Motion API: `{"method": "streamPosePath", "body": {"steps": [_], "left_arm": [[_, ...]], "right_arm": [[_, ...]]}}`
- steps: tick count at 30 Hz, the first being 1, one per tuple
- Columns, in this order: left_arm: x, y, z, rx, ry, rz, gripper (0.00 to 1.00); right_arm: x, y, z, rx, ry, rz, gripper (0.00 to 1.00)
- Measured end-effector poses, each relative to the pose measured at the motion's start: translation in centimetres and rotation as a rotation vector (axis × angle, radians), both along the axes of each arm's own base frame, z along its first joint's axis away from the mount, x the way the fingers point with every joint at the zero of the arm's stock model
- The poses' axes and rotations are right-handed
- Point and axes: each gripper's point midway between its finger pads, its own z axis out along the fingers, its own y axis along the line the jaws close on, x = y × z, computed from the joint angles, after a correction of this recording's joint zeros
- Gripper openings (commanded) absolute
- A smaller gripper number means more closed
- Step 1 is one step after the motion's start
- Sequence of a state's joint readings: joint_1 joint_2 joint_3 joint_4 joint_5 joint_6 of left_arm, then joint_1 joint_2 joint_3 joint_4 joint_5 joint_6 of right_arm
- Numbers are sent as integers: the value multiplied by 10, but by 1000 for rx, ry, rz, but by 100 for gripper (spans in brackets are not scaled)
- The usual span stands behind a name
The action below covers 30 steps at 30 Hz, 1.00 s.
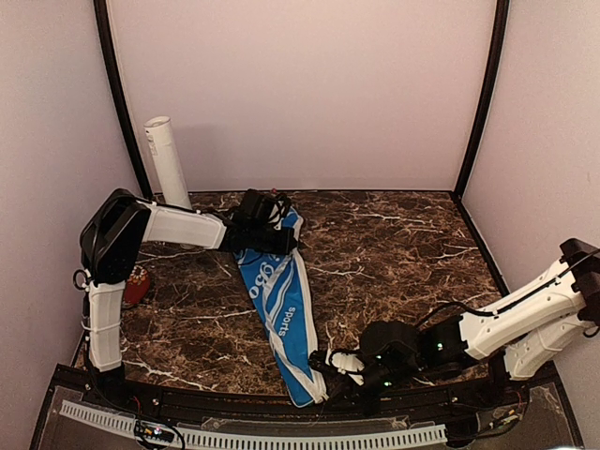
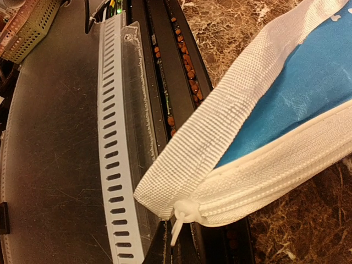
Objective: Pack up the badminton gear
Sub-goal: Zip the zipper on the racket bag.
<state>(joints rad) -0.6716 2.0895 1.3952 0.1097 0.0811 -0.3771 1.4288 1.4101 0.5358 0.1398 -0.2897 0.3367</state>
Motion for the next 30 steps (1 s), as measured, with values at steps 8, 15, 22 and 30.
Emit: {"method": "streamPosePath", "body": {"steps": [8,15,22,30], "left_arm": [[6,0,5,13,-6,-19,5],[17,0,21,-4,-53,-47,67],[-5,2,58,-53,-113,-125,78],[-88,40,125,-167,-267,-194,86]], "right_arm": [[1,2,-7,-28,-12,8,0],[-5,3,-5,-27,4,8,54],[5,3,21,61,-17,-76,79],[74,-1,59,166,-63,-361,96]]}}
